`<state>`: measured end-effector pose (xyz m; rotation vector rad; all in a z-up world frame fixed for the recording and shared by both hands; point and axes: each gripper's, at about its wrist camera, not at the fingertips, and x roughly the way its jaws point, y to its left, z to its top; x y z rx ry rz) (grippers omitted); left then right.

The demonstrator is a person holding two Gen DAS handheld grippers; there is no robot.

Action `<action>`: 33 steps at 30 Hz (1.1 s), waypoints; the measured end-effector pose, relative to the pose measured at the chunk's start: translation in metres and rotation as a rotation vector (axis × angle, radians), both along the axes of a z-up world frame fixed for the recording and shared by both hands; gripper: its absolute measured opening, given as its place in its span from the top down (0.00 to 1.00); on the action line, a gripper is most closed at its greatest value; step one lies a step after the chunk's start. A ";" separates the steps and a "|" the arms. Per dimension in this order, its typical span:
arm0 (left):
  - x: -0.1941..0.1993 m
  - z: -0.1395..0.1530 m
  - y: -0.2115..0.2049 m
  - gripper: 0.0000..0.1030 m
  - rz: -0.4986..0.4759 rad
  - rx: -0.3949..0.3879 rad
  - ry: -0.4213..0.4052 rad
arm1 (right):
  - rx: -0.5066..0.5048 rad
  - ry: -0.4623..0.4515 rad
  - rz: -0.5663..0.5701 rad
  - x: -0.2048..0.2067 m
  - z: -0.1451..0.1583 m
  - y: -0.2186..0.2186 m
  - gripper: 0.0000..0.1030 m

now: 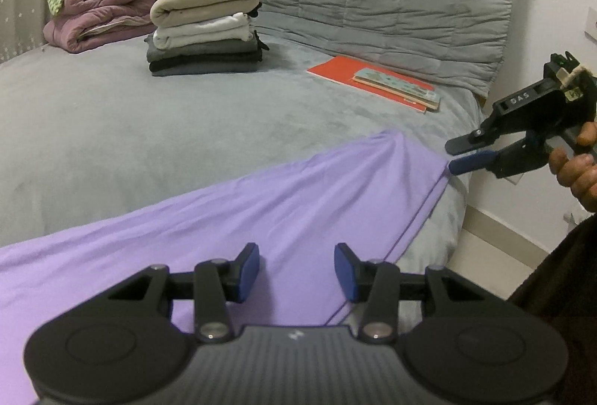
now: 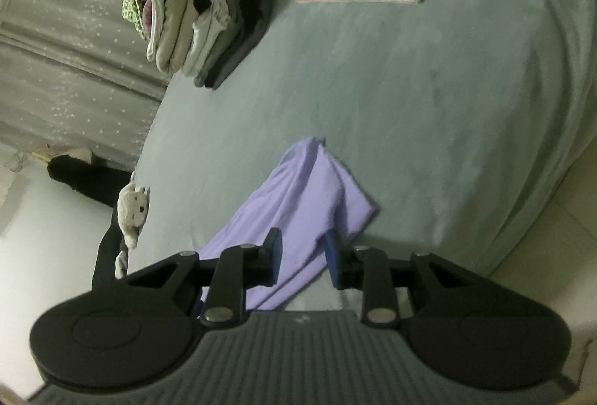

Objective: Fold clothes

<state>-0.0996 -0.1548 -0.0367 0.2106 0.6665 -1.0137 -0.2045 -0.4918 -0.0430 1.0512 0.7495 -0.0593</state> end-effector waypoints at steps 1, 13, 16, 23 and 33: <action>0.000 0.000 -0.001 0.56 0.000 0.001 0.000 | -0.001 0.009 0.003 0.002 -0.001 0.002 0.70; -0.003 -0.001 -0.002 0.54 -0.024 0.007 0.001 | -0.052 -0.002 -0.106 0.002 -0.004 0.004 0.72; -0.004 0.000 -0.002 0.54 -0.030 0.009 -0.004 | -0.111 -0.007 -0.111 0.004 -0.003 0.009 0.94; -0.002 0.004 0.005 0.54 -0.039 0.001 -0.001 | -0.331 0.017 -0.090 -0.002 0.020 0.023 0.97; -0.008 0.001 -0.001 0.49 -0.088 0.038 -0.008 | -0.611 0.110 -0.066 0.007 0.019 0.037 0.84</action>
